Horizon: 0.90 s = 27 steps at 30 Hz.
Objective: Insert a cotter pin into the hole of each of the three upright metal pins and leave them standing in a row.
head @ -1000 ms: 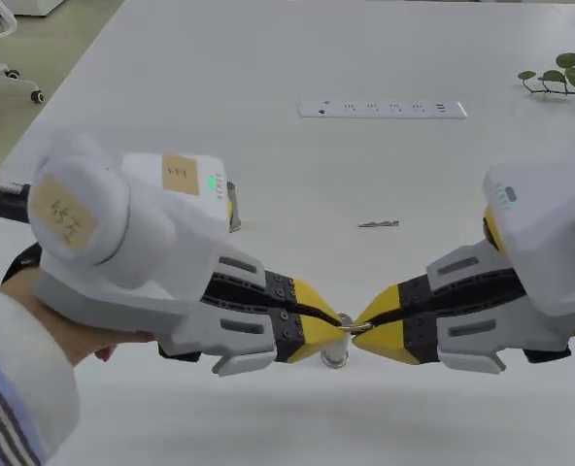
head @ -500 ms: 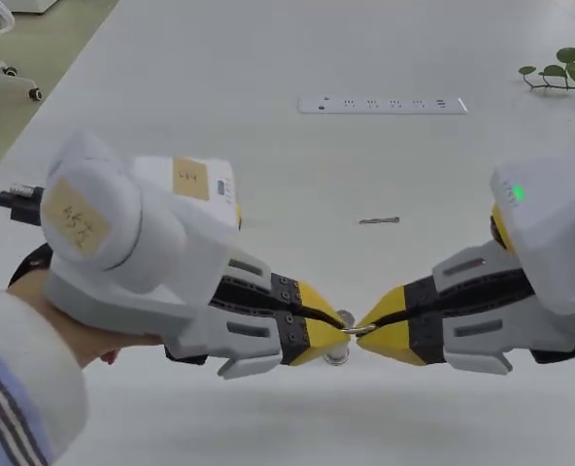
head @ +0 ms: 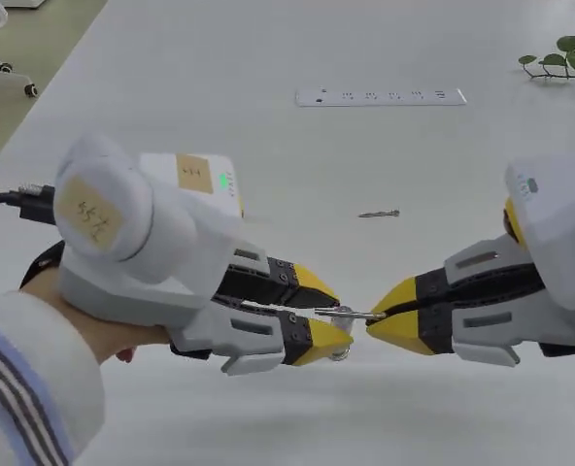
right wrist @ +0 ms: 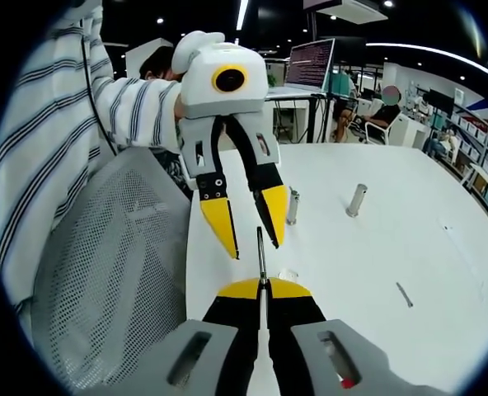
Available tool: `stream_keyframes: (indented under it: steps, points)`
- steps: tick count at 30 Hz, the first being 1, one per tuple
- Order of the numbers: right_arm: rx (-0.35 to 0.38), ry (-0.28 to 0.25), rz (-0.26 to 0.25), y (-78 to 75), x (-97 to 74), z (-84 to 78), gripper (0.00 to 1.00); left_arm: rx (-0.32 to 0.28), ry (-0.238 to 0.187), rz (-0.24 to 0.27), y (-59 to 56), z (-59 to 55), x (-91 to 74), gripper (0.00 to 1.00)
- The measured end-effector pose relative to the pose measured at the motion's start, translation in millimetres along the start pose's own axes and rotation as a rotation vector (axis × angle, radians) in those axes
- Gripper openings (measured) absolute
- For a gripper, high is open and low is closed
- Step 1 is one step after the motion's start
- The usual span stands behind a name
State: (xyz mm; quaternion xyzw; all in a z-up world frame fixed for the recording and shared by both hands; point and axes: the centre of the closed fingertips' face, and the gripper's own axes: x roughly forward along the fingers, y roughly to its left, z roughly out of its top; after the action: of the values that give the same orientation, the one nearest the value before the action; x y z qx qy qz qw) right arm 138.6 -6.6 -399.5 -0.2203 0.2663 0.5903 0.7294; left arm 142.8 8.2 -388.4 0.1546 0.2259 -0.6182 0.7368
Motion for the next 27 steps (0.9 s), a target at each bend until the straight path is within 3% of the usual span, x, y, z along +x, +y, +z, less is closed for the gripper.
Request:
stream_keyframes:
  steps: [10,12,27]
  points:
    - [0.008,0.112,-0.067,-17.4,-7.3,-36.0,0.00,-0.019,0.042,0.025,10.3,-12.5,9.3,0.25]
    - [0.009,0.131,-0.071,-18.7,-6.7,-41.4,0.00,0.011,0.073,0.044,14.7,-18.0,11.2,0.22]
    - [-0.003,0.185,-0.067,-27.3,2.6,-57.1,0.00,-0.013,0.124,0.042,24.3,-29.8,29.1,0.22]
